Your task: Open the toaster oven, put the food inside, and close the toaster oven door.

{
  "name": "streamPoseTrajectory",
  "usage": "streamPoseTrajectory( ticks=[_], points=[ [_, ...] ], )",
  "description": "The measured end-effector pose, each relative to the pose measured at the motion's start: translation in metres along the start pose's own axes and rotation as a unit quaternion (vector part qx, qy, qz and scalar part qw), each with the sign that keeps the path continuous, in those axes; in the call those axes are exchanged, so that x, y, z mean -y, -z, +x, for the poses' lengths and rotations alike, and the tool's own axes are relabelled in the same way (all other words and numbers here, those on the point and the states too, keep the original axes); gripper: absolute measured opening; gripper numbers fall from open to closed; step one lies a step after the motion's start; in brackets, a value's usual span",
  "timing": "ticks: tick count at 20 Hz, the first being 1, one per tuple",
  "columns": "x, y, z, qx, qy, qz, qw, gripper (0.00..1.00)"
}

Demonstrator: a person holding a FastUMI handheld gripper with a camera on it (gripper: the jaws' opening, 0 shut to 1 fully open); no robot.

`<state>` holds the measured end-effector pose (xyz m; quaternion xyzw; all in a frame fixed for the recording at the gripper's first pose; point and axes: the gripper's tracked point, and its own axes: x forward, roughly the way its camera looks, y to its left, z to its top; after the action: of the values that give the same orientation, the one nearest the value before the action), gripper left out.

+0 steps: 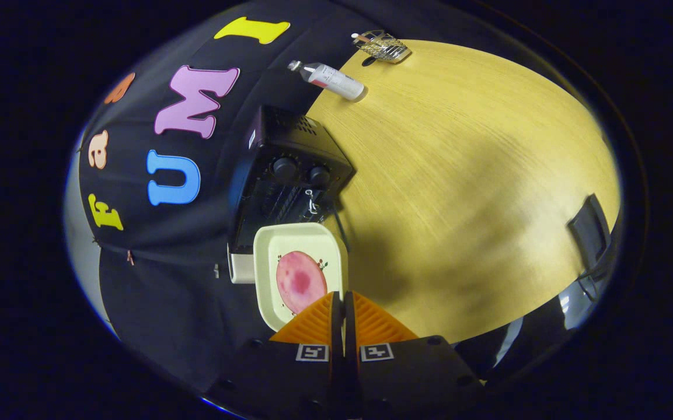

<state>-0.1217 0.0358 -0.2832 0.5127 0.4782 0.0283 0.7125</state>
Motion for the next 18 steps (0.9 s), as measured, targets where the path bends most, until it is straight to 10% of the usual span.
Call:
streamPoseTrajectory(
  ticks=[18],
  points=[
    [-0.078, 0.009, 0.163, 0.132, 0.078, 0.205, 0.967, 0.05]
  ],
)
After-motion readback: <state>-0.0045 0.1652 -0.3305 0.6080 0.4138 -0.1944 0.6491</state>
